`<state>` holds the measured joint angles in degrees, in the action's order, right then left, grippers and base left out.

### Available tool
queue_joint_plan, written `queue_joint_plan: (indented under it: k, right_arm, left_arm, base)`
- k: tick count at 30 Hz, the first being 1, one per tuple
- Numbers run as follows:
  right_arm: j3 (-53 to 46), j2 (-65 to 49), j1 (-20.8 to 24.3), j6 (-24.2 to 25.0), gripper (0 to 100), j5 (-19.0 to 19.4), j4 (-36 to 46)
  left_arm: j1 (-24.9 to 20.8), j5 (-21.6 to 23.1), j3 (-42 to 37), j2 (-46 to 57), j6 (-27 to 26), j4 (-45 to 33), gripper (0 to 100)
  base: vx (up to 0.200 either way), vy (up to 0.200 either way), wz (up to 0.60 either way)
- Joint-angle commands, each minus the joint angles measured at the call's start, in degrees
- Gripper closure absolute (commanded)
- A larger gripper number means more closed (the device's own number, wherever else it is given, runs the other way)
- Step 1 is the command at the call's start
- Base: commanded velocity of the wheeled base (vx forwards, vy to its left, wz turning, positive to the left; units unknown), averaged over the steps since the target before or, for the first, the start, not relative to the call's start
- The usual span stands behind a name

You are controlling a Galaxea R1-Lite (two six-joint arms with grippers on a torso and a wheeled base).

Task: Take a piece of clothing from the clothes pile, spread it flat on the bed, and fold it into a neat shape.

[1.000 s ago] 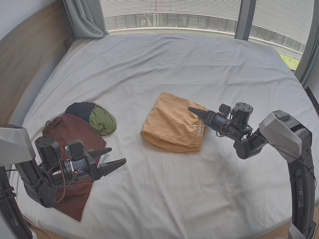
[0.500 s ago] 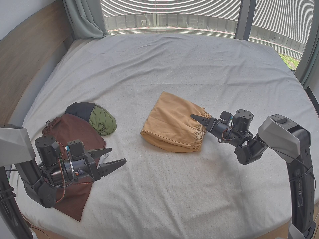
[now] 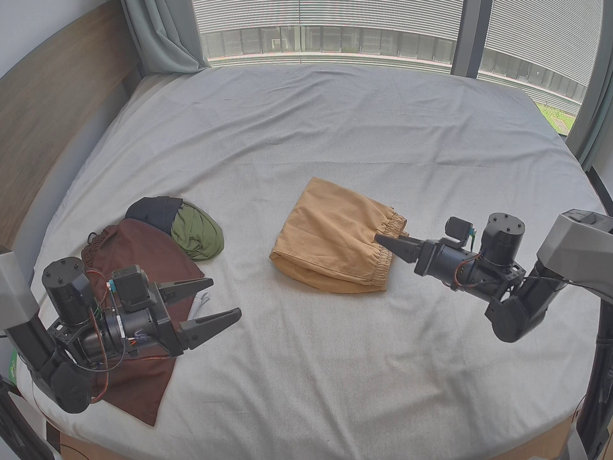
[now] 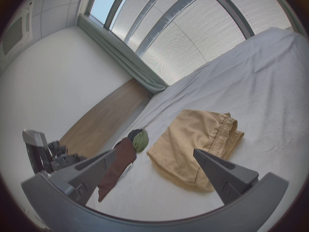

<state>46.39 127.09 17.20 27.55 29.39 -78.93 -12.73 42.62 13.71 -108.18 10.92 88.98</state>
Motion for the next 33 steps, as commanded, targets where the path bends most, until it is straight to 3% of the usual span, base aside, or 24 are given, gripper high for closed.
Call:
queue_joint_plan:
  k: [1, 2, 4, 7, 12, 20, 22, 26, 29, 33]
  right_arm:
    - [-13.1, -11.6, 2.6, -7.7, 0, 0.0, -2.5]
    - [-17.4, -13.9, 2.8, -11.7, 0, 0.0, -2.6]
    - [-21.7, -16.2, 3.1, -15.3, 0, 0.0, -2.7]
    - [-26.9, -19.2, 3.1, -19.6, 0, -0.1, -2.7]
    - [-35.4, -22.8, 2.8, -26.3, 0, -0.1, -5.1]
    - [-39.7, -28.2, 0.3, -27.5, 0, -0.1, -5.9]
    - [-40.9, -30.6, -2.0, -28.4, 0, -0.1, -5.6]
    - [-42.7, -33.7, -4.2, -28.8, 0, -0.1, -5.3]
    - [-45.7, -37.8, -6.9, -29.7, 0, 0.0, -5.0]
    - [-46.4, -42.1, -8.5, -29.7, 0, 0.0, -3.5]
  left_arm:
    - [-3.7, 0.2, -6.2, 9.4, -0.6, 0.1, 0]
    - [-6.1, 0.4, -8.6, 12.1, -1.6, 0.0, 0]
    - [-8.0, 0.3, -10.4, 14.0, -2.6, 0.0, 0]
    - [-8.6, 0.0, -11.1, 15.2, -4.6, 0.0, 0]
    - [-8.4, 0.1, -11.8, 15.6, -14.3, -0.2, 0]
    - [-6.3, 0.6, -13.5, 19.2, -16.1, -0.7, 0]
    - [-3.3, 0.5, -13.6, 20.3, -16.7, -1.9, 0]
    - [-1.2, -0.4, -13.7, 21.0, -16.5, -2.4, 0]
    - [3.1, -4.5, -13.7, 21.1, -16.0, -2.7, 0]
    - [3.4, -4.5, -13.7, 25.1, -15.8, -3.0, 0]
  base:
    - [0.000, 0.000, 0.00]
    - [0.000, 0.000, 0.00]
    - [0.000, 0.000, 0.00]
    - [0.000, 0.000, 0.00]
    - [0.000, 0.000, 0.00]
    - [0.000, 0.000, 0.00]
    - [0.000, 0.000, 0.00]
    - [0.000, 0.000, 0.00]
    - [0.000, 0.000, 0.00]
    - [0.000, 0.000, 0.00]
